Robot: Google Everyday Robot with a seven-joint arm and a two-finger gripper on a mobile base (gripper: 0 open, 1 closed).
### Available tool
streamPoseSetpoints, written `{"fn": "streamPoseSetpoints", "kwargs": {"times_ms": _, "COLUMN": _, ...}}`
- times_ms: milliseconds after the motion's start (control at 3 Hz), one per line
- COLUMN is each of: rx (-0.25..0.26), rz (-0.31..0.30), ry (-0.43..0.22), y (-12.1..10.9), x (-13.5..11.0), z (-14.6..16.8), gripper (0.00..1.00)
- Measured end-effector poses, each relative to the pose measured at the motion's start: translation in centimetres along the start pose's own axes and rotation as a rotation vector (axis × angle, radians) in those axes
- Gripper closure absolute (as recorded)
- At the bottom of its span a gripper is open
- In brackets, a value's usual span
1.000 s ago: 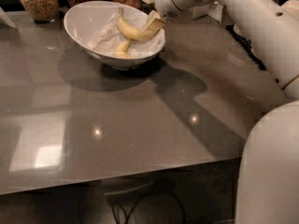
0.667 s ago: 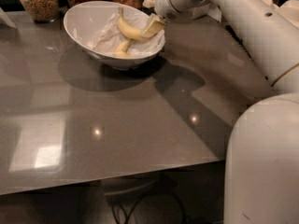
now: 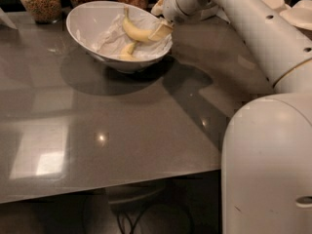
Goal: Pick banana from white bowl
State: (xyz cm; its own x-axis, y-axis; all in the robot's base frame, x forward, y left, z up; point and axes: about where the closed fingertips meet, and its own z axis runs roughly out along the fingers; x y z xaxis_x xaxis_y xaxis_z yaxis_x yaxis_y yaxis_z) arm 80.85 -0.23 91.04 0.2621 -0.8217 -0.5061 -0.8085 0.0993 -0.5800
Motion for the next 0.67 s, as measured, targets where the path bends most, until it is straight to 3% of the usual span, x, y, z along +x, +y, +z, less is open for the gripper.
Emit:
{"fn": "streamPoseSetpoints", "kwargs": {"times_ms": 333, "rx": -0.023, "rz": 0.008, "ry": 0.004, "y": 0.18, "x": 0.45, "z": 0.99, "gripper": 0.48}}
{"fn": "streamPoseSetpoints", "kwargs": {"times_ms": 667, "rx": -0.051, "rz": 0.007, "ry": 0.002, "y": 0.52, "x": 0.43, "z": 1.86, "gripper": 0.49}}
